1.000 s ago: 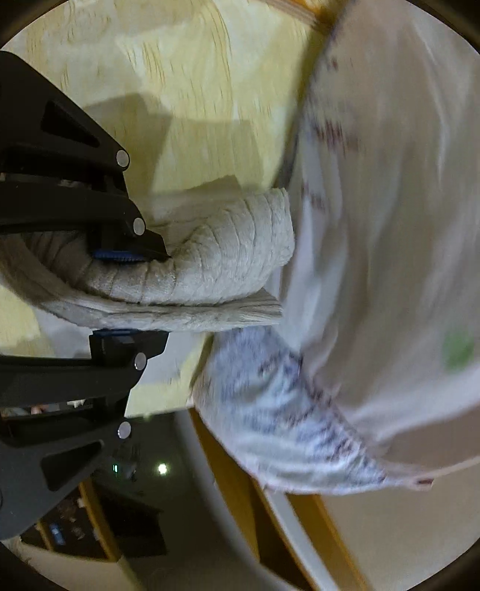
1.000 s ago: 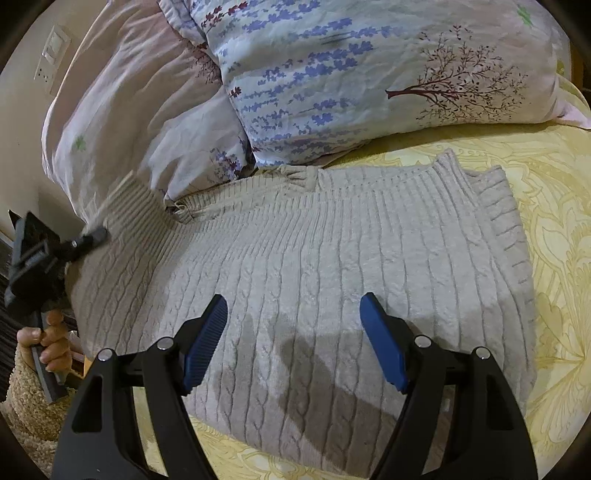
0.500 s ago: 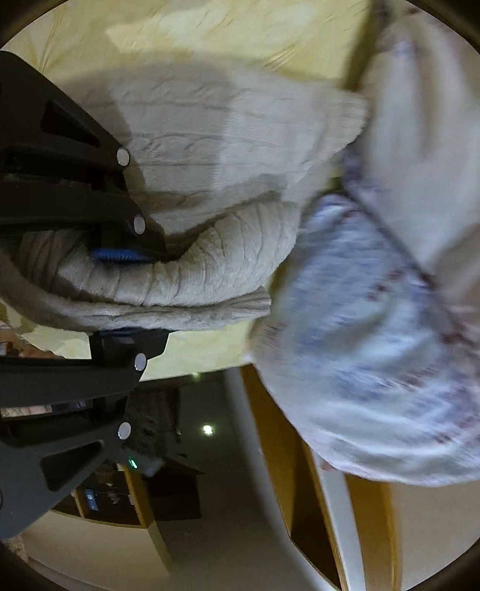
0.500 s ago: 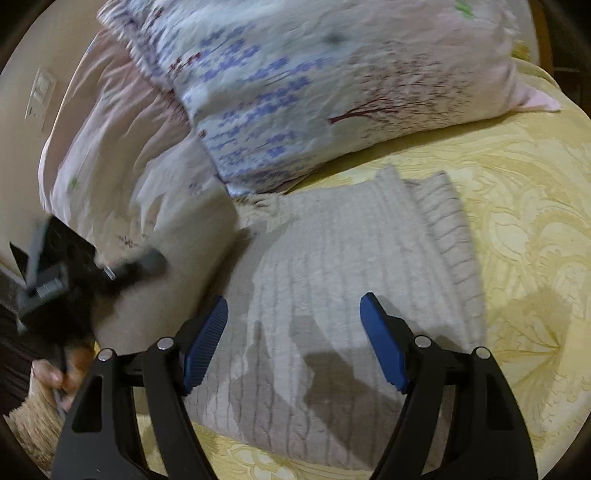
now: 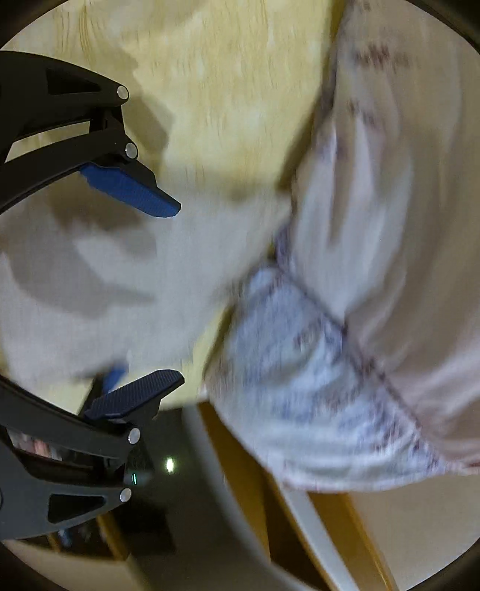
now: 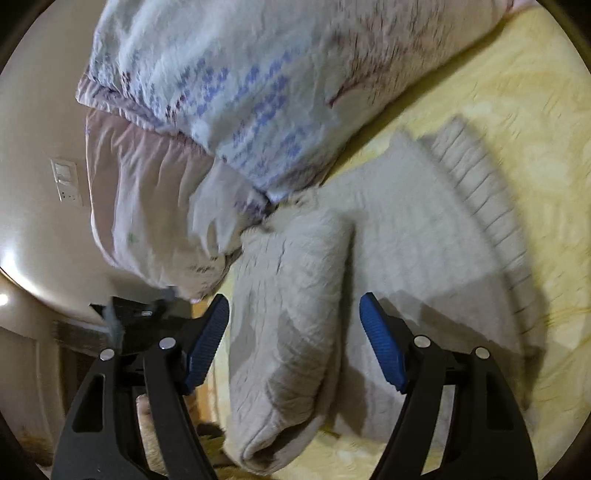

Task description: Fold small clothes

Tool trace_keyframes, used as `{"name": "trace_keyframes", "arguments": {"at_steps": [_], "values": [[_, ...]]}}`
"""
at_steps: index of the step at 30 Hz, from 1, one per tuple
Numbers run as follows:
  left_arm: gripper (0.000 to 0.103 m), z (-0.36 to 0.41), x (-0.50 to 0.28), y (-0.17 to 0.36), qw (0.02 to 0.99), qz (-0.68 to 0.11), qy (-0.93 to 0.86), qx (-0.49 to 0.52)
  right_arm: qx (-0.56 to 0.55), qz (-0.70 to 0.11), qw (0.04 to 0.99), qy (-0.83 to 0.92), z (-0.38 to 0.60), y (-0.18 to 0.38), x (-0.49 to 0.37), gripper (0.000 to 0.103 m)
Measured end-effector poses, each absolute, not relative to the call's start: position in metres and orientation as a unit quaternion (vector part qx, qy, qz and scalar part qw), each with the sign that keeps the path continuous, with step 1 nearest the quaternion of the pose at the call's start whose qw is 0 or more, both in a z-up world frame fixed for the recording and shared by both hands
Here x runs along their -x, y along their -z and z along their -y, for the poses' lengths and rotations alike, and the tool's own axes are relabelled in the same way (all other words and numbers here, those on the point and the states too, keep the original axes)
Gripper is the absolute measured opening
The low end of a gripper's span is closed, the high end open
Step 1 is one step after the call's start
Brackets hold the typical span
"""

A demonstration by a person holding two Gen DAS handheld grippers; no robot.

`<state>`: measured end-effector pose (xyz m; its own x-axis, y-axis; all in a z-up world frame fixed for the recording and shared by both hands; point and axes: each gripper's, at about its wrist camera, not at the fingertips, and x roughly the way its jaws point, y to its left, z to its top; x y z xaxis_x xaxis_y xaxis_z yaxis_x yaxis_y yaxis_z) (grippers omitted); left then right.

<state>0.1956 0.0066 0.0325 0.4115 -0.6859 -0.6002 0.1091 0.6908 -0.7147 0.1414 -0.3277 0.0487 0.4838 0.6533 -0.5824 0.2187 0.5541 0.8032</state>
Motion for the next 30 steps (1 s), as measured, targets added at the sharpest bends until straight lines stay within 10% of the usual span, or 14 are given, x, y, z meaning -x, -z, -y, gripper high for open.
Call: {"name": "trace_keyframes", "arguments": {"at_steps": [10, 16, 30], "values": [[0.085, -0.007, -0.184, 0.009, 0.761, -0.543, 0.227, 0.273, -0.428, -0.543, 0.702, -0.168, 0.287, -0.024, -0.156, 0.054], [0.085, 0.004, -0.178, 0.014, 0.754, -0.554, 0.236, 0.261, -0.4, -0.524, 0.741, -0.128, 0.286, -0.029, -0.162, 0.017], [0.085, 0.007, -0.166, 0.004, 0.75, -0.549, 0.26, 0.263, -0.224, -0.469, 0.853, -0.041, 0.322, -0.099, -0.157, 0.014]]}}
